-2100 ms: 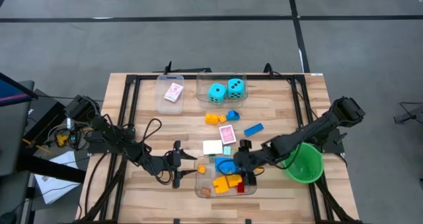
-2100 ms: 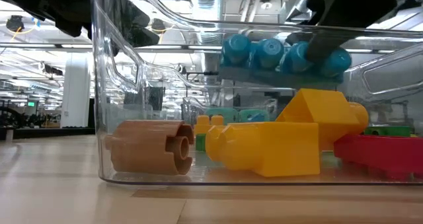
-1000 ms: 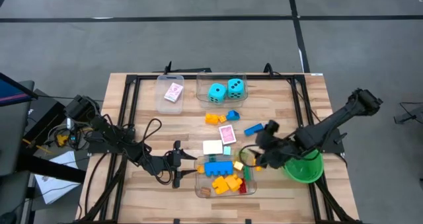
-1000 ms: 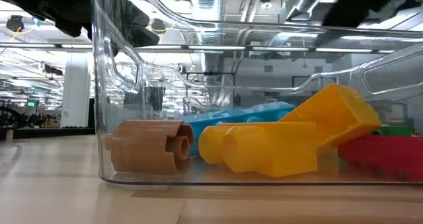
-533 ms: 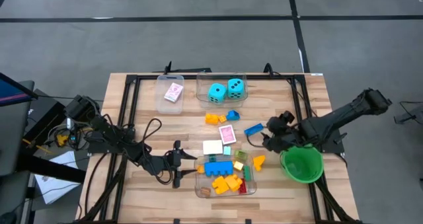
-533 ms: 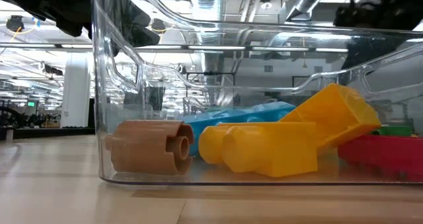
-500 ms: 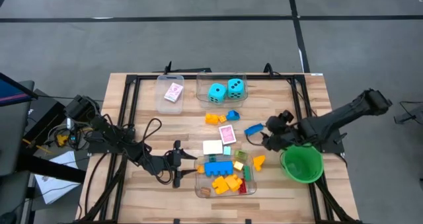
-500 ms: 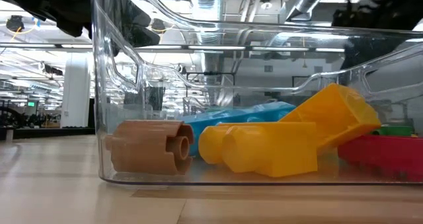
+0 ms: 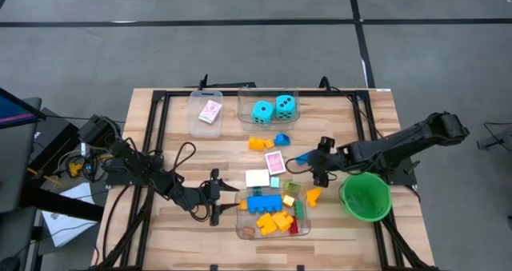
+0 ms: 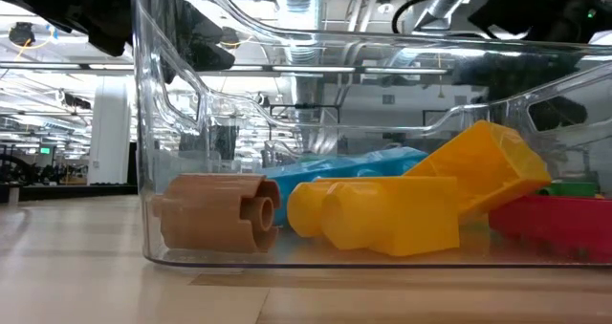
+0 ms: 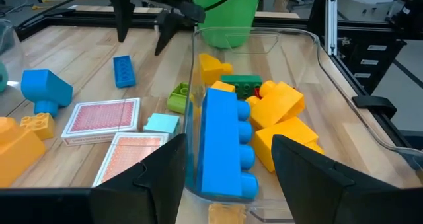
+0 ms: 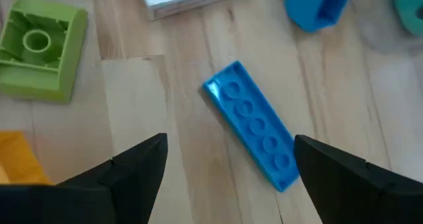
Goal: Pick & Place Toys
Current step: Put the blue game piece into the bottom transparent bin
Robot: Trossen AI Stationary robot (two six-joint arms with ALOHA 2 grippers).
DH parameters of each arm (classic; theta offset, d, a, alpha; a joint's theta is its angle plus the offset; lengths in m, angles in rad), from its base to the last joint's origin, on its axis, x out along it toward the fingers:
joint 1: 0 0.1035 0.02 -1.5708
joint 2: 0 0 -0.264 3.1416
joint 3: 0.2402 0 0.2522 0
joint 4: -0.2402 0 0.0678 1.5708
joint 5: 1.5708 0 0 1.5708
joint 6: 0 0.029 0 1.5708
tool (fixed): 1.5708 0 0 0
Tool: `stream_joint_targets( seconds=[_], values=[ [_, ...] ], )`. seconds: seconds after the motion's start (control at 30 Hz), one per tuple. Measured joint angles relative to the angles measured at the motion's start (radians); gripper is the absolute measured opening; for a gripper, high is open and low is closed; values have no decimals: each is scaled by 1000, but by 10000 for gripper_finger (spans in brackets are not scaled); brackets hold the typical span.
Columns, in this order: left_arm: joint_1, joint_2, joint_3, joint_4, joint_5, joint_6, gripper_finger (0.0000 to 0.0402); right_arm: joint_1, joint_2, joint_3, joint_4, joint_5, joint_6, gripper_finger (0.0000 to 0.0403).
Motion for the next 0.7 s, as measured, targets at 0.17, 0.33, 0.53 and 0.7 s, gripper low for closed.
stream_joint_targets(
  seconds=[0.17, 0.33, 0.53, 0.7],
  values=[
    [0, 0, 0, 0, 0, 0, 213, -14, 74, 0, 78, 14, -85, 318],
    [0, 0, 0, 0, 0, 0, 213, -82, 136, 0, 100, 15, -129, 317],
    [0, 0, 0, 0, 0, 0, 213, -196, 210, 1, 132, -26, -176, 317],
    [0, 0, 0, 0, 1, 0, 213, -279, 256, 6, 187, -178, -207, 317]
  ],
)
